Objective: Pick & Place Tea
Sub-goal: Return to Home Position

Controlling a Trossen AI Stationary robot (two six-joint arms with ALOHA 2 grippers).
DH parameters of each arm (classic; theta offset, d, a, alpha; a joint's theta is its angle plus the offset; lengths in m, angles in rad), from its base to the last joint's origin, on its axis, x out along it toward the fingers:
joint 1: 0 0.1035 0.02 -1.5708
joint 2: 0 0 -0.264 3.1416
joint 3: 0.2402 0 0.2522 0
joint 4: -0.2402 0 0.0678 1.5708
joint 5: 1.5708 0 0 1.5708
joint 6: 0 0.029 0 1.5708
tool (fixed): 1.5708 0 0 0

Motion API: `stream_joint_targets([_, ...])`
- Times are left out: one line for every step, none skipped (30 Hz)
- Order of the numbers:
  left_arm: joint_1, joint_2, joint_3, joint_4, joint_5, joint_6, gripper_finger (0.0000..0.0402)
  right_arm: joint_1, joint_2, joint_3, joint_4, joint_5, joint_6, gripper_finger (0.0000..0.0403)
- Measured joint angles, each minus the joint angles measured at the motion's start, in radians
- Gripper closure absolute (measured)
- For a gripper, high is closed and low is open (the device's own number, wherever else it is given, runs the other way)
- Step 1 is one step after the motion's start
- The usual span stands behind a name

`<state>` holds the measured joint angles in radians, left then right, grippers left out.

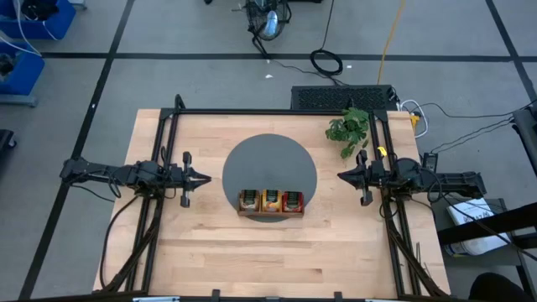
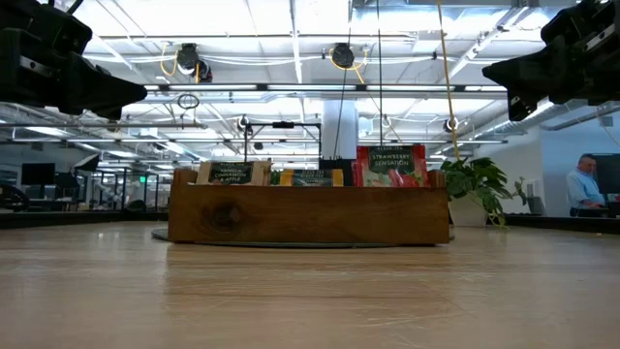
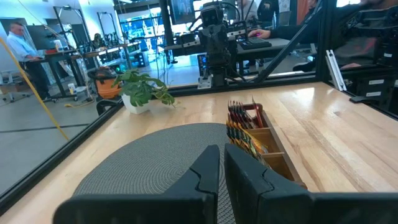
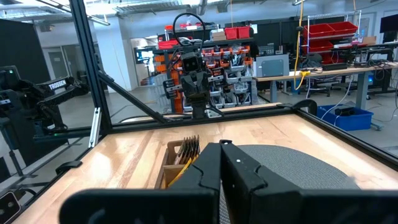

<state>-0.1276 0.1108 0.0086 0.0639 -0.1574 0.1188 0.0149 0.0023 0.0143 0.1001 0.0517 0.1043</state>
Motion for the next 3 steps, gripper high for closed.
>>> stream_joint_targets([0.000, 0.000, 0.000, 0.000, 0.000, 0.000, 0.0369, 0.000, 0.000, 0.000, 0.000, 0.000, 0.000, 0.0403])
stream_joint_targets([0.000, 0.000, 0.000, 0.000, 0.000, 0.000, 0.0369, 0.000, 0.000, 0.000, 0.000, 0.000, 0.000, 0.0403])
stream_joint_targets([0.000, 0.000, 0.000, 0.000, 0.000, 0.000, 0.0369, 0.000, 0.000, 0.000, 0.000, 0.000, 0.000, 0.0403])
